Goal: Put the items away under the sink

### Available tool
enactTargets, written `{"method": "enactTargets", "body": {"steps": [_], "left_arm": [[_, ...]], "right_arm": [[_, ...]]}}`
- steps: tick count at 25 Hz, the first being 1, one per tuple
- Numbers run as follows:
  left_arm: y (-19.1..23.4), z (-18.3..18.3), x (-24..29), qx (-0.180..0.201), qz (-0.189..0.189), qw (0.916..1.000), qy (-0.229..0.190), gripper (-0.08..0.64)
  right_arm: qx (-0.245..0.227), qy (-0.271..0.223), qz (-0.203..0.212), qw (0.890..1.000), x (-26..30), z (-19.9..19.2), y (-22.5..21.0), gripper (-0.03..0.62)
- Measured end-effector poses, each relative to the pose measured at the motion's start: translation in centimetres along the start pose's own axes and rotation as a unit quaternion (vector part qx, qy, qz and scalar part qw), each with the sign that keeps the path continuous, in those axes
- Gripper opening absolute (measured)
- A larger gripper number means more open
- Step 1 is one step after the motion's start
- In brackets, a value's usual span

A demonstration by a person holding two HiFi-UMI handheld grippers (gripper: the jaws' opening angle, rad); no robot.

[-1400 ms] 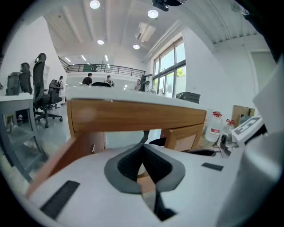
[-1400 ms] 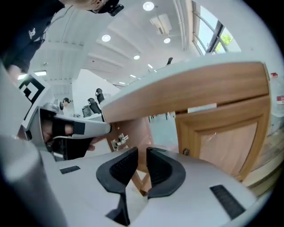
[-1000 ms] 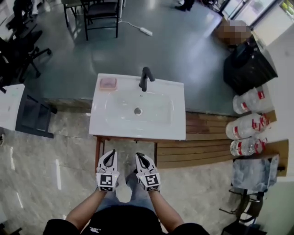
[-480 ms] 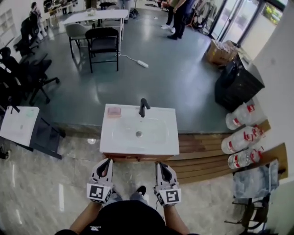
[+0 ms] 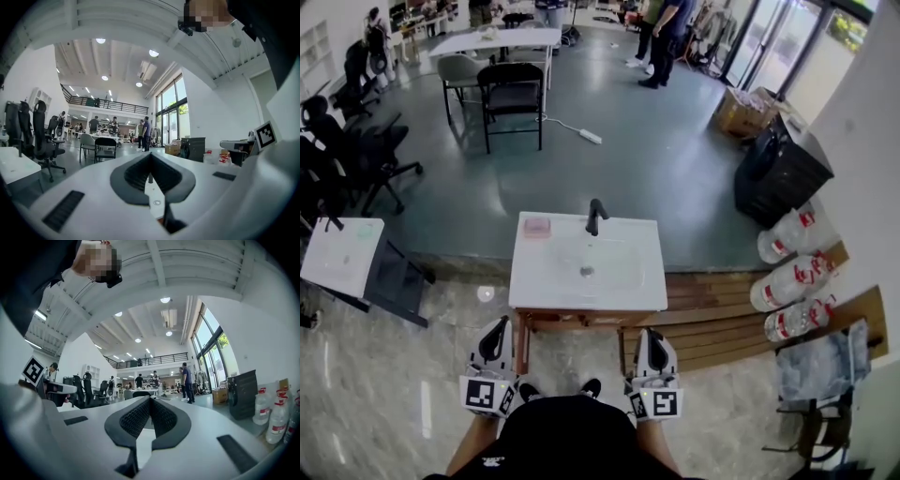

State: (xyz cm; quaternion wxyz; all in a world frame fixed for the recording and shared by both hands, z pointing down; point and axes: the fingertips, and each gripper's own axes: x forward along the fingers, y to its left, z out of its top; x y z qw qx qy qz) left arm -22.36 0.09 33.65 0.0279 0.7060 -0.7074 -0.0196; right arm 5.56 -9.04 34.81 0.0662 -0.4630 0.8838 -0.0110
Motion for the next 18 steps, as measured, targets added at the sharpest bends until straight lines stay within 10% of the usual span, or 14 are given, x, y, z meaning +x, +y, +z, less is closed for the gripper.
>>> {"method": "enactTargets", "body": {"steps": [18], "left_arm": [[-0.1, 0.0, 0.6, 0.005, -0.011, 0.9999, -0.008, 0.006]], "right_arm": [[0.016, -0.013, 0.001, 1.000, -0.2, 1.7, 0.7, 0.014]]}}
